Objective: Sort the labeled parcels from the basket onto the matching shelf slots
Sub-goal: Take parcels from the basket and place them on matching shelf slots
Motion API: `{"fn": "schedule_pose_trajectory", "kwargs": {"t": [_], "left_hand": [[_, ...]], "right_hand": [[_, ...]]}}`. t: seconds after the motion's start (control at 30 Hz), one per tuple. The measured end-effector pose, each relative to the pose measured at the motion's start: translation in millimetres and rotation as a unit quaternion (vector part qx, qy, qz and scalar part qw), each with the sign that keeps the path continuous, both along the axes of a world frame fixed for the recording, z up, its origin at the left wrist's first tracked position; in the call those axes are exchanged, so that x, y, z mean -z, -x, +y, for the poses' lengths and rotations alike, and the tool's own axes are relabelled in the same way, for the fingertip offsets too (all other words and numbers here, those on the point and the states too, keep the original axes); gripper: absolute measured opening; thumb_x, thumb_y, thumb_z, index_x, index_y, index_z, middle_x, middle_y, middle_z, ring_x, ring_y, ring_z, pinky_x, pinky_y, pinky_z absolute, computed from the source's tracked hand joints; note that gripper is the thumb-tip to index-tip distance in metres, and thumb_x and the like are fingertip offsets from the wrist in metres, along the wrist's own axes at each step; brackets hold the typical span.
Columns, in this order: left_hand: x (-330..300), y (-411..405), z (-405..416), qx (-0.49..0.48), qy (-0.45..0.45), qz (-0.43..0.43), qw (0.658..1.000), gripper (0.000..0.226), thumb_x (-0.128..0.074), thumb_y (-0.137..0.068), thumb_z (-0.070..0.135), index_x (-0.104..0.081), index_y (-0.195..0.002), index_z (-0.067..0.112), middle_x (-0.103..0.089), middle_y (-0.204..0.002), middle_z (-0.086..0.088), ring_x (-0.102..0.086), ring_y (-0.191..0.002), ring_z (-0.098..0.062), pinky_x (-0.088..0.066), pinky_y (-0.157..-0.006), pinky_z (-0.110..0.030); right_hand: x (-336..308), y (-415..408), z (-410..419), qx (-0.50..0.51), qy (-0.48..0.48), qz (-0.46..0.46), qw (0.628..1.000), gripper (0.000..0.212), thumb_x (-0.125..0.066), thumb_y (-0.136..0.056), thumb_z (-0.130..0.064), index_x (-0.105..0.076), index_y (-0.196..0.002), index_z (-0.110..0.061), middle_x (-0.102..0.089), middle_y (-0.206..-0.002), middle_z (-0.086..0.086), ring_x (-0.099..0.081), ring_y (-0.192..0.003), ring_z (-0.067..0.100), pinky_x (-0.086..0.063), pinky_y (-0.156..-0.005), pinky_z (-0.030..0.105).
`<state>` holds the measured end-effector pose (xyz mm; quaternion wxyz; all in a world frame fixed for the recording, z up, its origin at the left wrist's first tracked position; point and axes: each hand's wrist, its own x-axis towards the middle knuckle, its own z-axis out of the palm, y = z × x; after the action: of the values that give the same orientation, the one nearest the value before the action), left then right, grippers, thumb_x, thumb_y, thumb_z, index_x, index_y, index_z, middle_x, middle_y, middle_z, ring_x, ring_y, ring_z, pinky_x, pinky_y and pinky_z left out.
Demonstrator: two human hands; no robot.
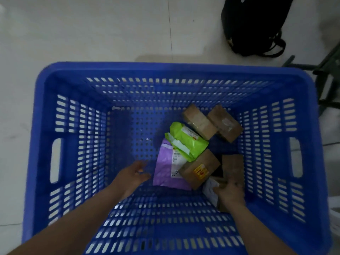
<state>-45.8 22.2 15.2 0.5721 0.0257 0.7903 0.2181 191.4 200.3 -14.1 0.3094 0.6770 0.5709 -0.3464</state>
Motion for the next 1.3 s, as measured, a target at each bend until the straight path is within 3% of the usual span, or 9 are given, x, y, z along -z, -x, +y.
{"fn": "schedule_pose_trajectory", "kwargs": {"t": [0.1,0.17,0.4,0.53,0.7,0.87,1.03,1.17,1.3], "left_hand": [[17,-5,-10,-0.028,0.008,0.013,0.999,0.034,-0.062,-0.087,0.007,-0.057,-0.12,-0.001,-0.058,-0.096,-0.008,-0.051,-0.083,-0.014,-0.036,-0.071,-0.022],[15,-11,-15,-0.056,0.017,0.012,0.998,0.035,-0.061,-0.088,0.008,-0.056,-0.122,0.001,-0.059,-0.101,-0.01,-0.052,-0.088,-0.017,-0.037,-0.077,-0.025],[-60,-22,-2,-0.028,0.007,-0.003,1.0,0.038,-0.061,-0.089,0.016,-0.054,-0.125,0.005,-0.059,-0.101,-0.006,-0.054,-0.093,-0.018,-0.04,-0.08,-0.026],[-119,-15,20,-0.062,-0.024,0.002,0.998,0.037,-0.062,-0.089,0.016,-0.056,-0.123,0.006,-0.062,-0.113,-0.013,-0.056,-0.1,-0.024,-0.041,-0.088,-0.032],[-188,-3,35,-0.128,-0.058,-0.008,0.99,0.028,-0.054,-0.094,0.028,-0.056,-0.118,0.013,-0.057,-0.124,-0.008,-0.054,-0.108,-0.022,-0.042,-0.089,-0.037],[-290,37,60,-0.271,-0.124,0.008,0.955,0.038,-0.041,-0.098,0.043,-0.052,-0.121,0.015,-0.055,-0.116,-0.004,-0.053,-0.103,-0.019,-0.045,-0.079,-0.035],[-420,115,77,-0.399,-0.213,-0.038,0.891,0.053,-0.037,-0.091,0.062,-0.061,-0.107,0.016,-0.063,-0.102,-0.006,-0.058,-0.092,-0.023,-0.046,-0.077,-0.038],[-524,157,77,-0.193,-0.24,-0.048,0.95,0.055,-0.061,-0.077,0.059,-0.061,-0.108,0.013,-0.068,-0.095,-0.004,-0.065,-0.081,-0.019,-0.052,-0.075,-0.036],[-619,173,89,-0.048,-0.254,-0.01,0.966,0.056,-0.071,-0.065,0.049,-0.059,-0.111,0.019,-0.07,-0.096,-0.003,-0.068,-0.082,-0.015,-0.052,-0.074,-0.029]], "right_hand": [[20,0,-4,-0.021,-0.016,-0.016,1.0,0.057,-0.055,-0.091,-0.039,-0.039,-0.137,-0.01,-0.029,-0.138,0.017,-0.041,-0.12,0.037,-0.044,-0.099,0.042],[18,2,-4,-0.018,-0.009,-0.011,1.0,0.053,-0.056,-0.091,-0.033,-0.042,-0.136,-0.011,-0.031,-0.138,0.017,-0.043,-0.118,0.037,-0.045,-0.096,0.04],[-70,0,11,0.147,0.013,0.093,0.985,0.047,-0.069,-0.084,-0.017,-0.053,-0.127,-0.007,-0.059,-0.121,0.016,-0.057,-0.099,0.029,-0.045,-0.077,0.031],[-137,19,20,0.354,0.087,0.224,0.904,0.046,-0.07,-0.083,-0.016,-0.052,-0.125,-0.01,-0.064,-0.114,0.012,-0.063,-0.093,0.027,-0.052,-0.078,0.038],[-211,79,13,0.42,0.162,0.382,0.807,0.03,-0.059,-0.088,-0.015,-0.059,-0.118,-0.015,-0.068,-0.112,0.007,-0.063,-0.102,0.023,-0.049,-0.083,0.037],[-302,151,14,0.368,0.212,0.41,0.807,0.043,-0.063,-0.087,-0.015,-0.053,-0.128,-0.01,-0.063,-0.124,0.011,-0.057,-0.117,0.028,-0.045,-0.096,0.042],[-440,206,61,0.18,0.24,0.439,0.847,0.05,-0.075,-0.071,-0.011,-0.053,-0.115,-0.003,-0.064,-0.101,0.017,-0.063,-0.087,0.027,-0.051,-0.077,0.039],[-557,230,103,0.065,0.213,0.472,0.853,0.025,-0.071,-0.079,-0.006,-0.061,-0.102,-0.01,-0.063,-0.086,0.009,-0.057,-0.076,0.02,-0.047,-0.069,0.031],[-670,256,133,-0.058,0.16,0.483,0.859,0.032,-0.074,-0.077,-0.007,-0.066,-0.107,-0.016,-0.067,-0.098,0.008,-0.064,-0.092,0.025,-0.05,-0.085,0.041]]}}
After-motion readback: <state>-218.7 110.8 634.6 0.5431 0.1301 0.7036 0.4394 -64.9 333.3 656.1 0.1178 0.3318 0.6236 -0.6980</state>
